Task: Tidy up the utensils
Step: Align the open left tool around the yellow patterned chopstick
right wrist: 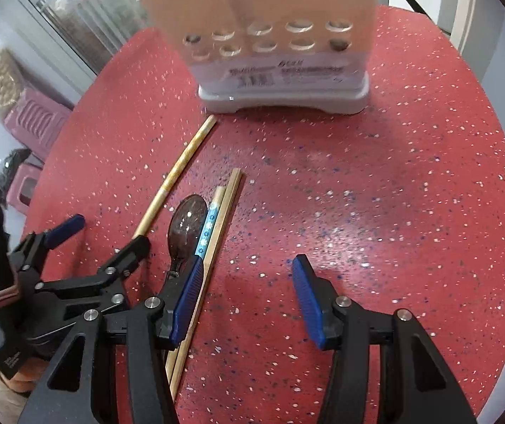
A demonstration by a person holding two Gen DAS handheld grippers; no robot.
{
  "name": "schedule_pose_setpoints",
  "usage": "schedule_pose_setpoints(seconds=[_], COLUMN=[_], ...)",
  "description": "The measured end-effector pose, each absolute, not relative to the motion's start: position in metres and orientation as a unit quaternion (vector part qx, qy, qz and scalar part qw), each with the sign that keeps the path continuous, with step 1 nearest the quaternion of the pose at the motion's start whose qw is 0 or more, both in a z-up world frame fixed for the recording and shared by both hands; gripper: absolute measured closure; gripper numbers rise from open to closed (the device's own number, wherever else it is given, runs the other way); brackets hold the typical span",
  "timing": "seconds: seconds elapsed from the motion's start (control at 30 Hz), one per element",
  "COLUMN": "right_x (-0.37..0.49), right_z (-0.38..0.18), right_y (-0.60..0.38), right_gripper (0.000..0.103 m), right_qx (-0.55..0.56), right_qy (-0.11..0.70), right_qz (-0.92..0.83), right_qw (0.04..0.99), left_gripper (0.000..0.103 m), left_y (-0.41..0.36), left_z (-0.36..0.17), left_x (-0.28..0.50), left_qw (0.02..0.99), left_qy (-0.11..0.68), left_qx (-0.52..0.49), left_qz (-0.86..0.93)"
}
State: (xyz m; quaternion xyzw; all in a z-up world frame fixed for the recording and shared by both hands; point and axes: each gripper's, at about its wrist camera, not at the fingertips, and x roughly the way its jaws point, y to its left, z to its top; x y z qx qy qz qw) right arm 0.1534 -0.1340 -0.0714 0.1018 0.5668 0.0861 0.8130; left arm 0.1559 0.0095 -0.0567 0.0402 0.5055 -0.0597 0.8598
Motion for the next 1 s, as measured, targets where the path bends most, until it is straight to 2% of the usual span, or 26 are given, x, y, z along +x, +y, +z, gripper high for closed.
schedule_pose_setpoints(seconds=[0.37, 0.4, 0.47, 0.53, 0.9, 1.0], right_x=[0.156, 0.156, 0.156, 0.156, 0.150, 0.148], right_z=[-0.073, -0.072, -0.070, -0.070, -0.072, -0.074], right_y=[-0.101, -0.099, -0.092, -0.086, -0.088, -0.083], right_gripper=[0.057, 0.059, 0.070, 0.072, 0.072, 0.072], right_qx=[0.042, 0.041, 0.029, 0.013, 0.020, 0.033], right_qy=[0.570, 0.571, 0.570, 0.568, 0.579, 0.577], right_qz=[0.046, 0.046, 0.052, 0.057, 0.062, 0.074], right_qw=[0.819, 0.819, 0.819, 0.821, 0.813, 0.812], left_gripper=[0.000, 0.000, 0.000, 0.000, 0.001, 0.010], left_y=[0.040, 0.041, 0.039, 0.039, 0.021, 0.020], left_z=[-0.062, -0.062, -0.063, -0.063, -0.055, -0.054], left_x=[0.163, 0.163, 0.162, 0.160, 0.142, 0.138], left_qw=[0.864, 0.865, 0.867, 0.868, 0.871, 0.869], left_qy=[0.500, 0.498, 0.495, 0.492, 0.477, 0.481], left_qx=[0.033, 0.034, 0.039, 0.045, 0.080, 0.067], left_qz=[-0.052, -0.052, -0.054, -0.056, -0.080, -0.092])
